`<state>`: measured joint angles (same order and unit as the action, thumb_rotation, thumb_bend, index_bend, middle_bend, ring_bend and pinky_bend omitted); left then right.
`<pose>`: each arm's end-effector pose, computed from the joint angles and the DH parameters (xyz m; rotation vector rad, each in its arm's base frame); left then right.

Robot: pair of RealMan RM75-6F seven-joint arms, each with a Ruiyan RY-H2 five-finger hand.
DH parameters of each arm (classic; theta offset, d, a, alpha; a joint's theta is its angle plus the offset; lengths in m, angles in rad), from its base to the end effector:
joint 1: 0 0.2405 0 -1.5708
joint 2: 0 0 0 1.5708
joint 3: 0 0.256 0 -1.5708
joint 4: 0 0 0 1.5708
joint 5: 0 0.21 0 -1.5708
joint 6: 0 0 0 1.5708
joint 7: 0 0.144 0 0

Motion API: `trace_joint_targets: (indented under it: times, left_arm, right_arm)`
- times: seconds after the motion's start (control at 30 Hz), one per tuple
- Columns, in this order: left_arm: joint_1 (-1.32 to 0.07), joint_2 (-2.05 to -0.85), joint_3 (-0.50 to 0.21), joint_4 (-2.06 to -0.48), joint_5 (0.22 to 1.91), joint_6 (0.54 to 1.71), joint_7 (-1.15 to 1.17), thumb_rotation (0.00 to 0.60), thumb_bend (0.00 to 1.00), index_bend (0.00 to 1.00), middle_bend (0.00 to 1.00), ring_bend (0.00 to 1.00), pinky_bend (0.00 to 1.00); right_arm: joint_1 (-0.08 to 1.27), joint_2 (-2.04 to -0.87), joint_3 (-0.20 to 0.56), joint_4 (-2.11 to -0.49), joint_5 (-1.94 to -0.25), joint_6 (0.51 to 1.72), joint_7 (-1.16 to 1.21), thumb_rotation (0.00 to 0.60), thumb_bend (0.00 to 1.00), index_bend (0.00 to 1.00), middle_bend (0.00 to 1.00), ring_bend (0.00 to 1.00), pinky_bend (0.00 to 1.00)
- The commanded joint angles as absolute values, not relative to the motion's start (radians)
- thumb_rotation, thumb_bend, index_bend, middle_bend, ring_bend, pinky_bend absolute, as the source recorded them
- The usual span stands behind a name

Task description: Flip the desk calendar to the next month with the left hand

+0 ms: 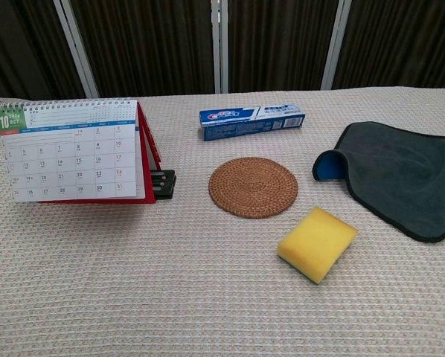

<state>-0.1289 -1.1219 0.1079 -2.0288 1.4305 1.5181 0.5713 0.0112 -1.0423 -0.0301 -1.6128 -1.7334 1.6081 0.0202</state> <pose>-0.2374 0.1514 0.1211 -1.5308 -0.8887 -0.6851 -0.2967 -0.1391 0.1742 1.5362 -0.7972 0.9604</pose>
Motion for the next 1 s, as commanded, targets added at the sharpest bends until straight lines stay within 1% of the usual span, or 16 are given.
trace_joint_targets:
  times: [0.03,0.73,0.83,0.87,0.9,0.93,0.97,1.0]
  left_arm:
    - [-0.127,-1.122,0.105,-2.029,1.431,1.515,0.572,0.6,0.18,0.0,0.0,0.0,0.0]
    - [-0.123,-1.129,0.074,-2.014,1.402,1.474,0.572,0.6,0.19,0.0,0.0,0.0,0.0]
    - [-0.123,-1.129,0.071,-2.012,1.394,1.467,0.579,0.6,0.2,0.0,0.0,0.0,0.0]
    - [-0.123,-1.13,0.07,-2.013,1.394,1.467,0.582,0.6,0.23,0.0,0.0,0.01,0.02]
    - [-0.123,-1.132,0.068,-2.012,1.394,1.468,0.584,0.6,0.26,0.0,0.02,0.04,0.05]
    - [-0.122,-1.134,0.066,-2.011,1.394,1.471,0.588,0.6,0.31,0.0,0.11,0.13,0.14]
    - [-0.12,-1.137,0.064,-2.008,1.393,1.475,0.596,0.6,0.37,0.0,0.25,0.27,0.26]
    - [-0.12,-1.141,0.06,-2.004,1.39,1.478,0.607,0.6,0.41,0.0,0.36,0.36,0.33]
  right_arm:
    - [0.01,-1.042,-0.03,-1.614,-1.734,1.61,0.02,0.6,0.03,0.0,0.0,0.0,0.0]
    - [0.009,-1.044,-0.034,-1.618,-1.738,1.609,0.01,0.6,0.03,0.0,0.0,0.0,0.0]
    - [0.008,-1.044,-0.034,-1.616,-1.734,1.606,0.01,0.6,0.03,0.0,0.0,0.0,0.0]
    - [0.008,-1.044,-0.035,-1.615,-1.736,1.607,0.01,0.6,0.03,0.0,0.0,0.0,0.0]
    - [0.008,-1.044,-0.035,-1.616,-1.737,1.608,0.01,0.6,0.03,0.0,0.0,0.0,0.0]
    - [0.008,-1.044,-0.036,-1.616,-1.739,1.61,0.011,0.6,0.03,0.0,0.0,0.0,0.0]
    - [0.007,-1.044,-0.036,-1.617,-1.742,1.612,0.011,0.6,0.03,0.0,0.0,0.0,0.0]
    - [0.007,-1.043,-0.036,-1.618,-1.743,1.614,0.012,0.6,0.03,0.0,0.0,0.0,0.0]
